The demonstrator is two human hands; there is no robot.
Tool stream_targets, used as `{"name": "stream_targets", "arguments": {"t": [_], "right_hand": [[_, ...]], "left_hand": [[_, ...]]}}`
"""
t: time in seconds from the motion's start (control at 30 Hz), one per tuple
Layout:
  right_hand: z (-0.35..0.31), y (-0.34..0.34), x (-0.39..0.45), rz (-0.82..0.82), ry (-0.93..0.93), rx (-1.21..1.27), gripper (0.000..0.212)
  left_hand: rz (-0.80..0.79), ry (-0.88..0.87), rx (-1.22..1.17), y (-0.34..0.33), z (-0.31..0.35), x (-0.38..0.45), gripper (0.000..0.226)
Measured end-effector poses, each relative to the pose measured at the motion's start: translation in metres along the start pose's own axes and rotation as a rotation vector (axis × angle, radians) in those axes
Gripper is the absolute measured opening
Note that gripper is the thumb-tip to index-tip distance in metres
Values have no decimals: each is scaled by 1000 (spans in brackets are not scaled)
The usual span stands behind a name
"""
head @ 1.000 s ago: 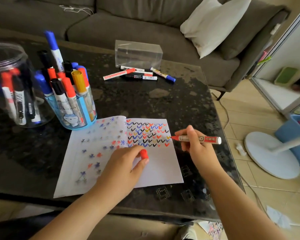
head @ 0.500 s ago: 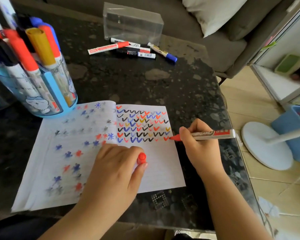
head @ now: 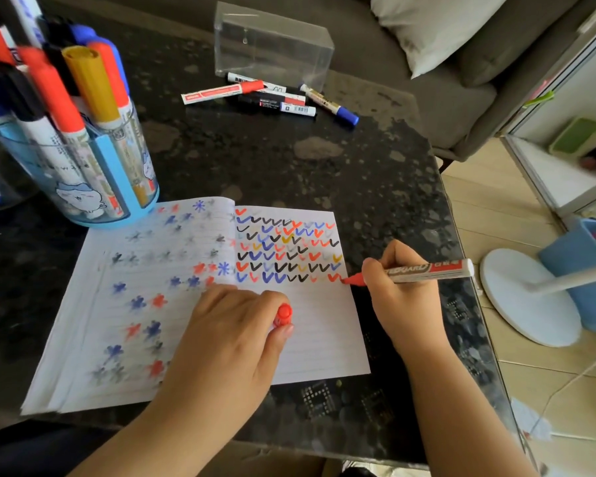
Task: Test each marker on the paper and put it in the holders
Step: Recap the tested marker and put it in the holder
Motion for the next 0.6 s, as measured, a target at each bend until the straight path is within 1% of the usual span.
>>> {"name": "stream_targets", "arguments": {"t": [0.17,0.23,0.3,0.4,0.47,0.53,0.6], "right_hand": [[0,2,1,36,-25,8,32],[2,3,2,44,-45,20,35],[4,5,3,50,-107,76,38],[0,10,2,52,-194,240,38],[-14,13,-3,35,-210,319,37],[-35,14,-13,-20,-181,408,32],[-58,14,-27,-113,-116,497,30]], "left_hand": [[-26,23,-48,0,-1,0,22],[-59,89,-114,1,-3,0,24],[-45,206,-237,5,-4,2,25],[55,383,-476,20,2,9,15],[115,543,-755,30,6,14,7],[130,672,-1069,38,8,17,12],[140,718,-1263,44,10,17,10]]}}
Point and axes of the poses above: each hand's wrist, its own x-axis towards the middle knuckle, its own y-axis out of the back of the hand, z = x × y, the point moved 2 cm from there along x, towards the middle knuckle, and after that the axes turned 6 degrees about -x, right-handed, at the moved point
